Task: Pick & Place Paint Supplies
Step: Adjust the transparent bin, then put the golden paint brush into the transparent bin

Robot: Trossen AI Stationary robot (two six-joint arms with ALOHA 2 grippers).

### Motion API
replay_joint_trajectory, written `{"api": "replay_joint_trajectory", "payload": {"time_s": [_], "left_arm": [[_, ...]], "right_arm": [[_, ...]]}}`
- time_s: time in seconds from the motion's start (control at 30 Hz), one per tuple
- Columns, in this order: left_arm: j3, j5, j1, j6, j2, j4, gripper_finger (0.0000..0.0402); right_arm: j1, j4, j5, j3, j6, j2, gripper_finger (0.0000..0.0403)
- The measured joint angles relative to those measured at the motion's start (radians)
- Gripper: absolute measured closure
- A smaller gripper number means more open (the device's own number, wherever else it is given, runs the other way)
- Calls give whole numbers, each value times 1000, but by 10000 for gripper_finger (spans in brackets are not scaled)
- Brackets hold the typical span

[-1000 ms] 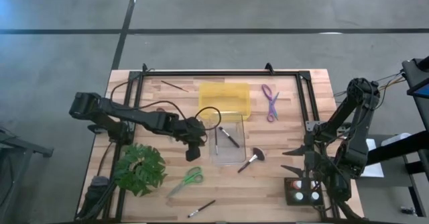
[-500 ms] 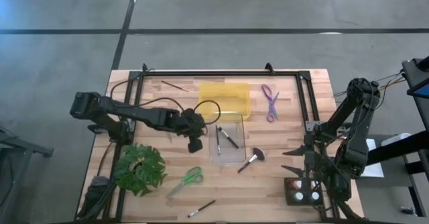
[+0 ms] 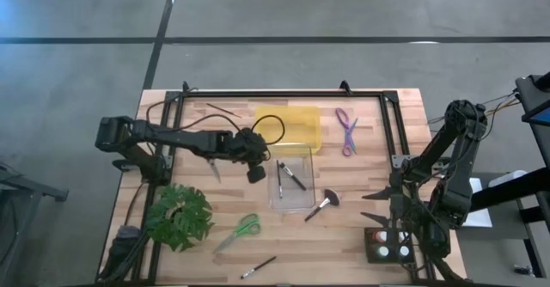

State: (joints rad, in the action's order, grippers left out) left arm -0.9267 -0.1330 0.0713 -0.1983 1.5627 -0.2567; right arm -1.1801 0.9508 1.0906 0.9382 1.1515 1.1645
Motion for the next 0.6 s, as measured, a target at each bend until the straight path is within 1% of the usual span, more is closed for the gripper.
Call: {"api": "replay_joint_trajectory", "payload": {"time_s": [0.2, 0.4, 0.5, 0.6], "left_arm": [[0, 1, 6, 25, 0, 50, 346], [0, -3, 9, 36, 0, 46, 346], [-4, -63, 9, 43, -4, -28, 346], [-12, -184, 11, 45, -19, -106, 346]], "right_arm": [[0, 0, 0, 0, 0, 0, 194], [0, -5, -1, 0, 0, 0, 194], [0, -6, -3, 0, 0, 0, 194], [0, -7, -4, 0, -4, 0, 194]]}}
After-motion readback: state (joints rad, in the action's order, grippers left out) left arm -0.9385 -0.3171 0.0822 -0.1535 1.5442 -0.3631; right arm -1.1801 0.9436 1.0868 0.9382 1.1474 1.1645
